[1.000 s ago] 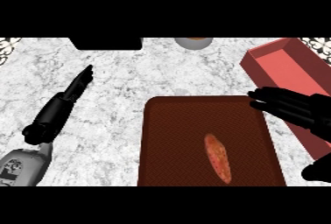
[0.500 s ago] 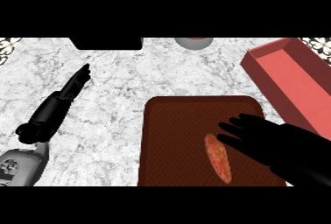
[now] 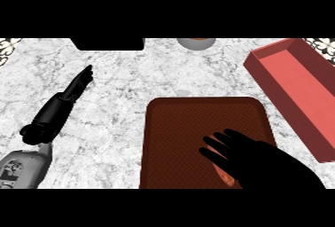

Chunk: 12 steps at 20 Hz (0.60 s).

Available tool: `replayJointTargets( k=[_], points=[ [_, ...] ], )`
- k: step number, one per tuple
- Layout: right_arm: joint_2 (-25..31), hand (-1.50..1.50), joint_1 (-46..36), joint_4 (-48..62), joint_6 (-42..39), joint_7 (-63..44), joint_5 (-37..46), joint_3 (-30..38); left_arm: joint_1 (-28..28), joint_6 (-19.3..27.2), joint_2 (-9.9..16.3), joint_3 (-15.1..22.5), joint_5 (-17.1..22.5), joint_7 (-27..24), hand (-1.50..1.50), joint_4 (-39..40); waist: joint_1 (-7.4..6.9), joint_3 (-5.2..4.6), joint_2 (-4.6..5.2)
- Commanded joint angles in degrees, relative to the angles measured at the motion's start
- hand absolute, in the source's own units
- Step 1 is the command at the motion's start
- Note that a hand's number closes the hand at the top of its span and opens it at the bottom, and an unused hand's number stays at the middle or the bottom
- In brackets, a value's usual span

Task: Pick the sweet potato from the tray and place it in the cardboard box

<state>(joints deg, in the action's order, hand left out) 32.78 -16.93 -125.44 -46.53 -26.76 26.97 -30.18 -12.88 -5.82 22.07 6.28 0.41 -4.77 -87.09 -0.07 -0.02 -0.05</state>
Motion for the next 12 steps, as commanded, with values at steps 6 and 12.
replayJointTargets(
  k=[6, 12],
  points=[
    [-5.59, -1.5, 1.18, 4.67, 1.19, 2.77, 13.85, -3.18, 0.19, -0.44, -2.86, -1.33, -3.51, 2.98, 0.0, -2.73, -0.04, 0.03, 0.03],
    [-3.86, -1.5, 6.29, 7.17, 6.89, 9.57, 22.3, -5.69, -1.41, -2.62, -3.88, -4.07, -4.35, -4.07, 0.0, 4.84, 0.3, 0.03, 0.1]
  ],
)
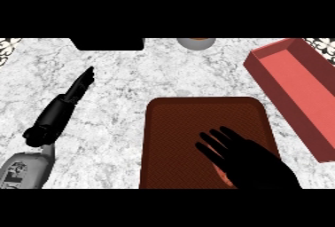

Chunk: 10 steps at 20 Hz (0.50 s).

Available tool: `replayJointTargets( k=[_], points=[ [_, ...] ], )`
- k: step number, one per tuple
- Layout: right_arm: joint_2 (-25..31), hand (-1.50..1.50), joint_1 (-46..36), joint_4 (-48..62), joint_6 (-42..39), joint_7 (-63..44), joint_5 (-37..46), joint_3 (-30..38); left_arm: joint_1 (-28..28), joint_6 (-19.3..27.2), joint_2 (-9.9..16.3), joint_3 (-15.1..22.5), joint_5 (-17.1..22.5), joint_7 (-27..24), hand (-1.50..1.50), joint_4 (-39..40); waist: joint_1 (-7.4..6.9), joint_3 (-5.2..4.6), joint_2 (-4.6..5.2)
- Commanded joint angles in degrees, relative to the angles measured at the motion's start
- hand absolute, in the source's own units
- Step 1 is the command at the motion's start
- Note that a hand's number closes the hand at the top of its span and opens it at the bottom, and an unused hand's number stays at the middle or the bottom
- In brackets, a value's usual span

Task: Pick the sweet potato from the tray and place it in the cardboard box

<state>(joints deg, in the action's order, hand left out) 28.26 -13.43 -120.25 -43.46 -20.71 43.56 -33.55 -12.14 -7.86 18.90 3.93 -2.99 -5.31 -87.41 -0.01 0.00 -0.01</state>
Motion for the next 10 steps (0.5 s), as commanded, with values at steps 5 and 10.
replayJointTargets(
  k=[5, 10],
  points=[
    [-2.71, -1.5, -0.02, 10.99, 5.9, 6.49, 10.24, -1.29, -1.37, -2.61, -0.56, -2.94, -0.9, -1.24, 0.0, 2.21, -0.08, 0.01, 0.06],
    [-3.35, -1.5, 4.63, 6.87, 4.75, 7.7, 12.56, -1.17, -1.77, -2.98, -1.82, -3.79, -0.83, 5.12, 0.0, -3.82, 0.07, 0.01, -0.05]
  ],
)
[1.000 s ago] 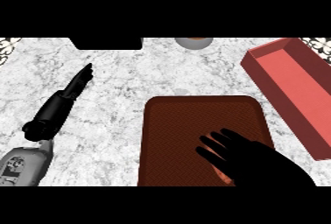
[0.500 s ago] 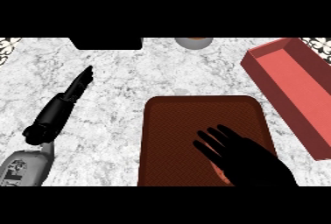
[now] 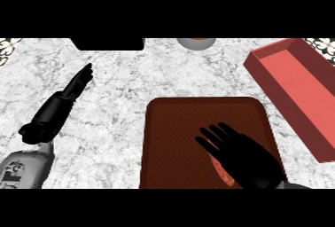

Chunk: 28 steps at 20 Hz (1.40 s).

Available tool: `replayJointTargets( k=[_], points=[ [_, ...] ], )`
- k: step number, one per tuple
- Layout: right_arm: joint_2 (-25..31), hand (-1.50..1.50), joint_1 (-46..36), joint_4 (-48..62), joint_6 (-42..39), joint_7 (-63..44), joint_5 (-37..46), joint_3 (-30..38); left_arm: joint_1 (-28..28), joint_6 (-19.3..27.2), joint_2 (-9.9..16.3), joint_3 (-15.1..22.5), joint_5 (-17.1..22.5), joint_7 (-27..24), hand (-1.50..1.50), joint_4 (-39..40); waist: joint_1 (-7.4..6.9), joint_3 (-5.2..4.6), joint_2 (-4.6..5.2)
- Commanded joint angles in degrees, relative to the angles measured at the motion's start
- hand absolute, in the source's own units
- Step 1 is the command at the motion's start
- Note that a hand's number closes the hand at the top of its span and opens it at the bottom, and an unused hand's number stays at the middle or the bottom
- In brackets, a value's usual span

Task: Pick the sweet potato from the tray and place it in the cardboard box

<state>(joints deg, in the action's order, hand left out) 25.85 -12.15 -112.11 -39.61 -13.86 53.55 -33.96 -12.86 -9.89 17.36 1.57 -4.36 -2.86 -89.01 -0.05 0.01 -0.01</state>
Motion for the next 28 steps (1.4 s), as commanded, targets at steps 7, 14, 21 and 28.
replayJointTargets(
  k=[7, 14, 21, 28],
  points=[
    [-5.87, -1.5, -2.62, 9.93, -0.03, 6.2, 4.99, 1.66, -1.88, -2.13, -1.99, -1.93, -1.65, -0.88, 0.0, 2.87, 0.0, -0.01, 0.05],
    [-7.51, -1.5, -2.17, 9.72, -0.88, 5.08, 9.95, 2.76, -2.82, -5.2, -0.44, -4.88, -0.86, -0.3, 0.0, 3.4, 0.07, -0.01, 0.02],
    [-7.11, -1.5, 1.31, 15.07, 4.33, 12.09, 12.1, 4.24, -3.52, -5.11, -2.45, -5.31, -1.53, 1.52, 0.0, 1.79, 0.04, 0.0, 0.01],
    [-5.48, 1.5, 1.6, 18.4, 17.48, 21.69, 16.05, 0.95, 0.7, -5.17, -2.19, -5.1, -2.66, -0.44, 0.0, -0.57, -0.17, 0.02, -0.02]
  ],
)
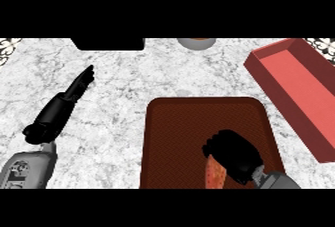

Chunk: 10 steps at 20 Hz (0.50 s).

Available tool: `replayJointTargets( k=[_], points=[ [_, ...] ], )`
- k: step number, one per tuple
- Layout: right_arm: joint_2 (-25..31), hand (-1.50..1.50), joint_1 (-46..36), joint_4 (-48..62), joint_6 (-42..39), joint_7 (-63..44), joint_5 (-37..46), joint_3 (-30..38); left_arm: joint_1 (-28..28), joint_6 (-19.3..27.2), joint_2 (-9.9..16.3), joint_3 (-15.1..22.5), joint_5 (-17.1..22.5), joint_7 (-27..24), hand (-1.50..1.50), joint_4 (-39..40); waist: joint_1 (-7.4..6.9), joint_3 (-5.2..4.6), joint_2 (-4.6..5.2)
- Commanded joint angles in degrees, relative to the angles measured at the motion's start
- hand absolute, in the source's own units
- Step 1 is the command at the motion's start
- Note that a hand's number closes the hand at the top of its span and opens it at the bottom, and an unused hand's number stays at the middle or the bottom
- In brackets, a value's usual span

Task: Pick the sweet potato from the tray and place it in the cardboard box

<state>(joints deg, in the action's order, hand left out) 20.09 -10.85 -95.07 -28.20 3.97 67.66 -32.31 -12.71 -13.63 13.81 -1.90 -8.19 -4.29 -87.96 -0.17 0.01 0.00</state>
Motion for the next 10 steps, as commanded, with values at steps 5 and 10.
replayJointTargets(
  k=[5, 10],
  points=[
    [-1.81, 1.5, 0.56, 0.46, 9.18, 5.36, 4.33, -0.14, 0.43, 0.14, -1.12, -0.28, -1.51, -2.01, 0.0, 1.82, 0.26, -0.02, 0.02],
    [-13.04, 1.5, -8.84, 12.65, 9.01, -4.65, 0.42, 11.88, 1.44, -1.9, 0.3, -0.69, 0.47, 0.89, 0.0, -3.56, -1.5, 0.02, 0.32]
  ],
)
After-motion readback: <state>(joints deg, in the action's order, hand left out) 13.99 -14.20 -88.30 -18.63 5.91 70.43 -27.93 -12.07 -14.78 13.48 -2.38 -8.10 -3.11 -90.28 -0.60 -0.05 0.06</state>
